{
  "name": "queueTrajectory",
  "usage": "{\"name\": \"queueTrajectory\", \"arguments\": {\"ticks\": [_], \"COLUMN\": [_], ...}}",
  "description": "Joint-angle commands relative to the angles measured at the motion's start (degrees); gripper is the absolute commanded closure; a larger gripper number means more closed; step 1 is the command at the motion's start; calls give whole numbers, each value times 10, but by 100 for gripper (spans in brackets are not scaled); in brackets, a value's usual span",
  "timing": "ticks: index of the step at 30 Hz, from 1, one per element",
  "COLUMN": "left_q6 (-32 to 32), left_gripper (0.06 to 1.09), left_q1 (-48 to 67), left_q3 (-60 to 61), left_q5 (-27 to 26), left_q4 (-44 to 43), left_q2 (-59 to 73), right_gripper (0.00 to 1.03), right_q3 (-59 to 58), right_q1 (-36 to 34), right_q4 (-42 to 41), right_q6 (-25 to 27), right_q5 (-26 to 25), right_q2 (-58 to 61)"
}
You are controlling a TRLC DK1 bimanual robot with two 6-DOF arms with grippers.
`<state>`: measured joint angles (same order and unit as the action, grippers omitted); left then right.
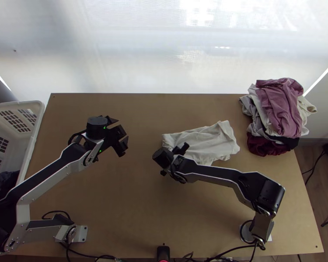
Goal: Fold the t-shirt
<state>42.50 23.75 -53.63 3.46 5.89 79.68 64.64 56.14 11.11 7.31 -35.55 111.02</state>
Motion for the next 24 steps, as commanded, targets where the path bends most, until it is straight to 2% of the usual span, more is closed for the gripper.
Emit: {"name": "queueTrajectory", "arguments": {"ticks": [1,3,9,14,20,24], "left_q6": [4,4,3,3,3,3], "left_gripper": [11,11,11,11,11,11], "left_q1": [-3,-3,-1,4,15,19], "left_q3": [-1,-1,0,-5,-11,-11], "left_q5": [-1,-1,-1,-1,-1,-1], "left_q4": [0,0,-2,-9,-12,-12], "left_q2": [-1,-1,3,12,21,25], "right_gripper": [96,99,99,99,99,99], "right_q3": [-54,-89,-226,-322,-428,-472], "right_q1": [0,7,14,49,51,-8], "right_q4": [8,7,4,16,73,120], "right_q6": [12,24,52,93,169,238], "right_q5": [26,38,79,84,88,91], "right_q2": [-36,-69,-201,-321,-467,-578]}}
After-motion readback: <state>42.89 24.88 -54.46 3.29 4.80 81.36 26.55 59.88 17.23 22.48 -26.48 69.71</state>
